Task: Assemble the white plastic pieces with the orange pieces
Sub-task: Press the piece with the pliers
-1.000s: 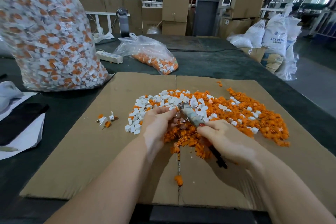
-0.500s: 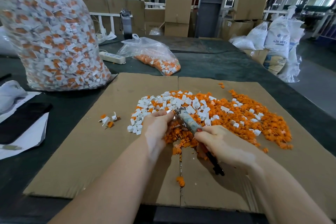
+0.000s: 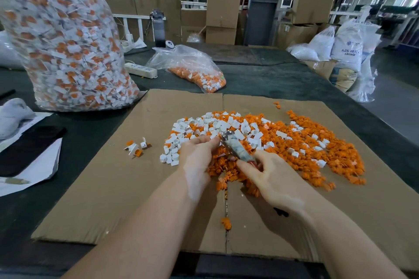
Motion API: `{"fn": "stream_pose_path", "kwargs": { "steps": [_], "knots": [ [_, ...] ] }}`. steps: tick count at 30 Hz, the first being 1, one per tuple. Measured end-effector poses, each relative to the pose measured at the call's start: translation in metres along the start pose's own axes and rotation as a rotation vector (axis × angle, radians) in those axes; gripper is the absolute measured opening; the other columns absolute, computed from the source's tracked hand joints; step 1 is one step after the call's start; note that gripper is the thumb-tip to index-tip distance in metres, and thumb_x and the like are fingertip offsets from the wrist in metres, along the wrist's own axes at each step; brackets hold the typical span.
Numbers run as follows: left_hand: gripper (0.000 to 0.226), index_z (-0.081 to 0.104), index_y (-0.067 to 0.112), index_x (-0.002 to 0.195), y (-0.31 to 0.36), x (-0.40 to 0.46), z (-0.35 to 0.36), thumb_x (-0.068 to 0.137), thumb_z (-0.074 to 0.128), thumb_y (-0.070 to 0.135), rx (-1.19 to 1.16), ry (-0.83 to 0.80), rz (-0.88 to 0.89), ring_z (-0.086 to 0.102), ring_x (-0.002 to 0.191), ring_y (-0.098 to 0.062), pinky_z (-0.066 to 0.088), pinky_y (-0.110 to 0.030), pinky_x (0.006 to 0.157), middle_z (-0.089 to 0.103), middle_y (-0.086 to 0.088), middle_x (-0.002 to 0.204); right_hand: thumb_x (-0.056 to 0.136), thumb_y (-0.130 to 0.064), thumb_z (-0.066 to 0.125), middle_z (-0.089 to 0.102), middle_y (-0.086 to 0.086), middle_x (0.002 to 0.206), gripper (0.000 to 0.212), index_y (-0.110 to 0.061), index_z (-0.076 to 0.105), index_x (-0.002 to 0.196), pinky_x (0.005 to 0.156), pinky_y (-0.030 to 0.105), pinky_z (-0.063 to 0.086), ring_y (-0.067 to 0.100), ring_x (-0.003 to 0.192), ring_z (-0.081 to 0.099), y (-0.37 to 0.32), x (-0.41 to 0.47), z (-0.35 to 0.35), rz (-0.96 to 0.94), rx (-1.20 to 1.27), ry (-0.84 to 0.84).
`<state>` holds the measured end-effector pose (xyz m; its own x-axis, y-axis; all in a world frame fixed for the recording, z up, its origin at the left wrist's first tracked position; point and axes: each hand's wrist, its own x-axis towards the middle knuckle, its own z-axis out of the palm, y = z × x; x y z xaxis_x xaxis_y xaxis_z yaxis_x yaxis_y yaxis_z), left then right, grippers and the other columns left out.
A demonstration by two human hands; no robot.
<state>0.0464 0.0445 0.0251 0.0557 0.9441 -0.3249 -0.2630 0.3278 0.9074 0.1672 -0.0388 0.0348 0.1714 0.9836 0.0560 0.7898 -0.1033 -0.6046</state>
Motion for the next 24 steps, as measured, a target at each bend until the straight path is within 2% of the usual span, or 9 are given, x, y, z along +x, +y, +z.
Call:
{"fn": "stream_pose_path", "kwargs": {
  "steps": [2, 5, 9, 12, 14, 17, 19, 21, 24],
  "knots": [
    [0.010, 0.060, 0.011, 0.078, 0.000, -0.001, -0.001, 0.086, 0.064, 0.008, -0.020, -0.003, 0.014, 0.058, 0.048, -0.002, 0.042, -0.013, 0.039, 0.064, -0.001, 0.068, 0.085, -0.056, 0.050, 0.044, -0.008, 0.071, 0.033, -0.025, 0.047, 0.074, 0.053, 0.020, 0.026, 0.005, 0.062, 0.042, 0.006, -0.001, 0.001, -0.002, 0.038, 0.048],
    [0.012, 0.059, 0.013, 0.080, 0.002, -0.002, -0.007, 0.088, 0.062, 0.005, -0.043, -0.023, 0.051, 0.061, 0.045, -0.002, 0.046, -0.014, 0.041, 0.065, -0.002, 0.062, 0.079, -0.061, 0.053, 0.050, -0.011, 0.081, 0.036, -0.025, 0.053, 0.087, 0.054, 0.020, 0.029, 0.003, 0.069, 0.046, 0.020, 0.000, -0.003, 0.043, 0.021, 0.178],
    [0.013, 0.064, 0.017, 0.084, -0.001, -0.004, -0.017, 0.089, 0.060, 0.005, 0.061, -0.130, 0.142, 0.063, 0.056, -0.006, 0.052, -0.016, 0.051, 0.065, -0.005, 0.074, 0.082, -0.053, 0.058, 0.056, 0.000, 0.094, 0.042, -0.016, 0.055, 0.101, 0.068, 0.029, 0.040, 0.016, 0.087, 0.050, 0.050, 0.006, -0.015, 0.178, -0.249, 0.392],
    [0.015, 0.067, 0.015, 0.088, -0.005, -0.007, -0.018, 0.090, 0.058, 0.003, 0.119, -0.186, 0.164, 0.061, 0.063, -0.010, 0.054, -0.018, 0.057, 0.064, -0.006, 0.076, 0.082, -0.055, 0.057, 0.058, 0.009, 0.106, 0.049, -0.012, 0.056, 0.106, 0.083, 0.038, 0.045, 0.026, 0.102, 0.052, 0.072, 0.008, -0.021, 0.287, -0.495, 0.417],
    [0.017, 0.066, 0.017, 0.086, -0.006, -0.009, -0.018, 0.091, 0.057, 0.003, 0.159, -0.215, 0.163, 0.060, 0.065, -0.011, 0.054, -0.018, 0.058, 0.063, -0.006, 0.078, 0.082, -0.058, 0.056, 0.057, 0.010, 0.112, 0.055, -0.012, 0.056, 0.110, 0.087, 0.040, 0.044, 0.028, 0.107, 0.052, 0.080, 0.009, -0.022, 0.316, -0.586, 0.424],
    [0.019, 0.063, 0.019, 0.086, -0.008, -0.009, -0.019, 0.092, 0.055, 0.003, 0.222, -0.244, 0.175, 0.061, 0.063, -0.009, 0.055, -0.019, 0.060, 0.063, -0.005, 0.081, 0.081, -0.066, 0.049, 0.055, 0.009, 0.118, 0.061, -0.015, 0.055, 0.114, 0.091, 0.040, 0.040, 0.026, 0.111, 0.049, 0.086, 0.008, -0.022, 0.354, -0.680, 0.388],
    [0.016, 0.065, 0.017, 0.089, -0.009, -0.009, -0.020, 0.092, 0.057, 0.004, 0.264, -0.245, 0.194, 0.061, 0.061, -0.006, 0.053, -0.018, 0.058, 0.063, -0.004, 0.079, 0.081, -0.069, 0.043, 0.052, 0.009, 0.124, 0.065, -0.018, 0.053, 0.120, 0.099, 0.042, 0.034, 0.026, 0.116, 0.046, 0.083, 0.006, -0.020, 0.393, -0.784, 0.354],
    [0.014, 0.066, 0.018, 0.090, -0.009, -0.008, -0.020, 0.091, 0.058, 0.007, 0.308, -0.248, 0.222, 0.059, 0.060, -0.005, 0.052, -0.017, 0.057, 0.062, -0.003, 0.074, 0.085, -0.060, 0.049, 0.052, 0.011, 0.127, 0.060, -0.017, 0.052, 0.127, 0.104, 0.046, 0.028, 0.029, 0.120, 0.044, 0.073, 0.006, -0.016, 0.284, -0.780, 0.421],
    [0.011, 0.067, 0.017, 0.088, -0.011, -0.008, -0.019, 0.090, 0.061, 0.009, 0.351, -0.266, 0.250, 0.058, 0.056, -0.003, 0.052, -0.015, 0.057, 0.062, -0.001, 0.068, 0.085, -0.022, 0.064, 0.062, 0.011, 0.113, 0.037, -0.011, 0.060, 0.120, 0.096, 0.039, 0.042, 0.026, 0.107, 0.057, 0.047, 0.007, 0.002, -0.221, -0.426, 0.493]
  ]
}}
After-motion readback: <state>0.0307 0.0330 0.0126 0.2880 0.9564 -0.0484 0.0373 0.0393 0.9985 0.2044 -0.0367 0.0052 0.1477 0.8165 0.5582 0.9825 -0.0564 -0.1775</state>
